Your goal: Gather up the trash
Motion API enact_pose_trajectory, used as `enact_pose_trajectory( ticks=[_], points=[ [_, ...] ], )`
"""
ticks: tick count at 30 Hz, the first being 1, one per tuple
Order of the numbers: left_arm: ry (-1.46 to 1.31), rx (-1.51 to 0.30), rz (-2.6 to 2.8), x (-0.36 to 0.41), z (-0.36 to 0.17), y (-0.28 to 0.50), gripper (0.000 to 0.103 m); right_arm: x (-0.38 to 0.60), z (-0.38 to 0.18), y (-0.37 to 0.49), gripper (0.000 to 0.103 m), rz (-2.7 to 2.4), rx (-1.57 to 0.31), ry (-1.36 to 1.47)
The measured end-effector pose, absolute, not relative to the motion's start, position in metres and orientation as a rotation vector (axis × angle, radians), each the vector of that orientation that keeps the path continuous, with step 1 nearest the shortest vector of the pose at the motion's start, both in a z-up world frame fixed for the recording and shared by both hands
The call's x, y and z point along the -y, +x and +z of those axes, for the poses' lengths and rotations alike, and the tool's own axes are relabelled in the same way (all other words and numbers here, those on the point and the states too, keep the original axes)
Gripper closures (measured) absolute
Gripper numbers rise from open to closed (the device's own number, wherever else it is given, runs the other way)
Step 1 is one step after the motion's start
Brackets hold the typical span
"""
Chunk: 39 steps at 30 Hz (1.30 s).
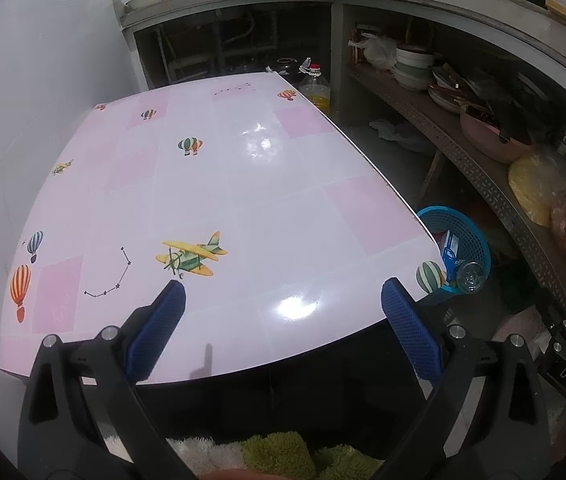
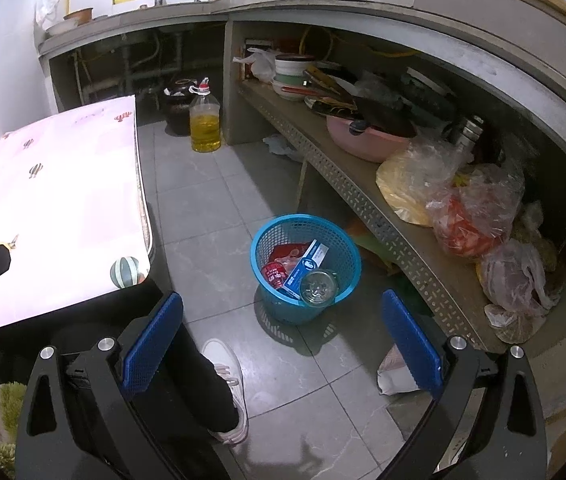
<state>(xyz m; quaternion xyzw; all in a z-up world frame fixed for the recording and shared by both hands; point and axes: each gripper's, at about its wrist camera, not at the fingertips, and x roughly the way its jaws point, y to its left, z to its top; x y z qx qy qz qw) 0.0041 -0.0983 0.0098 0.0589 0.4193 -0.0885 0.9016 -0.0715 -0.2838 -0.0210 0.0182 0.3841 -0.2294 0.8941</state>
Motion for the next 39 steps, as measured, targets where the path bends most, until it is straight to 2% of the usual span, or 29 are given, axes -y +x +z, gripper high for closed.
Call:
enact_pose_trajectory(
  ticks=[39],
  points=[
    [0.124, -0.872, -0.187, 0.0946, 0.0103, 0.0047, 0.009, 0.2831, -0.0209, -0.0703, 0.007, -0.475, -0.796, 0.038]
  ],
)
